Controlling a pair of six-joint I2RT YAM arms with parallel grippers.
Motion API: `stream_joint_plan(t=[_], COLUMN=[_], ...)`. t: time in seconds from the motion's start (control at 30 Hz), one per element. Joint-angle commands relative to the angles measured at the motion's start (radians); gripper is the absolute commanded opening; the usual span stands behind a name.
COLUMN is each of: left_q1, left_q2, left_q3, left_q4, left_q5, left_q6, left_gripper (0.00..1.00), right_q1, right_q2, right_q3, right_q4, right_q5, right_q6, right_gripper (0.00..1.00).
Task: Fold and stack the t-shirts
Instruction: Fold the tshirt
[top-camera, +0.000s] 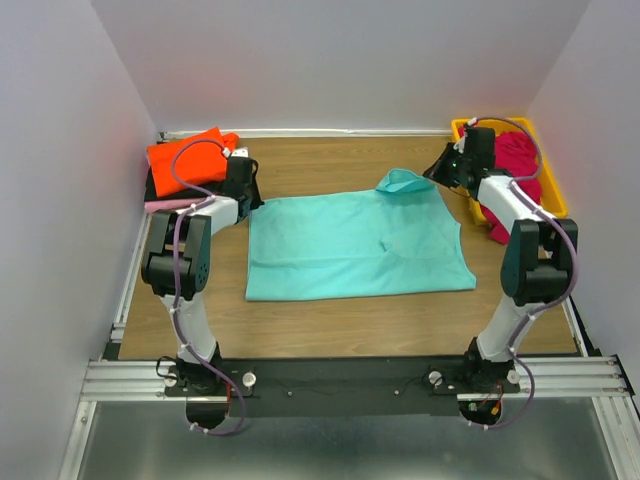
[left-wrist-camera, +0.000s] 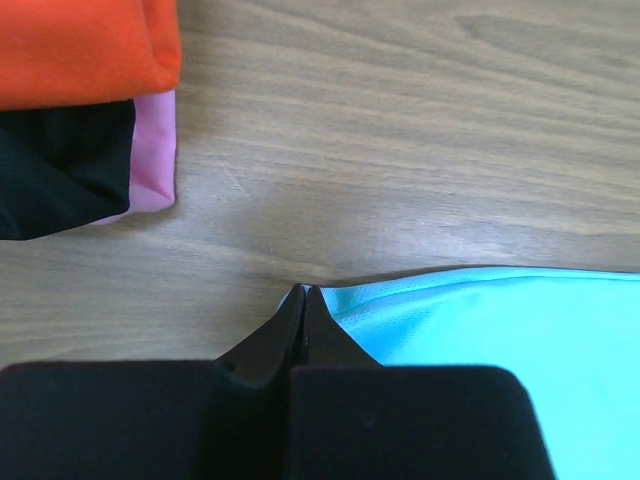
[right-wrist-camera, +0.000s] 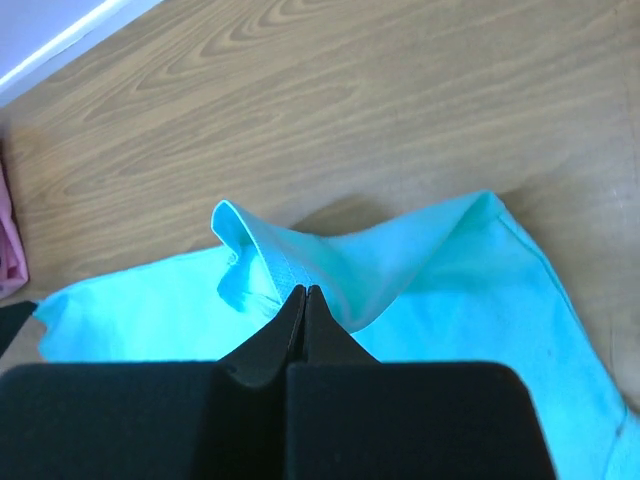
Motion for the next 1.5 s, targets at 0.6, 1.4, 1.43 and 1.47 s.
stream_joint_plan(t=[0.6, 1.4, 1.43, 1.47], left_q1=[0.005, -0.021, -0.024, -0.027], left_q2=[-0.272, -0.528, -0.531, -0.536], left_q3=[-0.283, -0.495, -0.500, -0.510], left_q4=[0.143, 0.159, 0.155, 0.153], left_q5=[0.009, 0.062, 0.065, 0.065], left_q6=[-0.055, -0.055, -0.057, -0.058], left_gripper=[0.00, 0.00, 0.00, 0.00], right_q1=[-0.004, -0.004, -0.004, -0.004], right_q2=[-0.578, -0.852, -0.859, -0.868], right_q3=[-0.541, -0.711, -0.723, -0.730], right_q4=[0.050, -0.056, -0.062, -0.065], right_q5=[0.098, 0.172, 0.176, 0.181], right_q6=[0.005, 0.005, 0.007, 0.007], right_gripper=[0.01, 0.01, 0.01, 0.01])
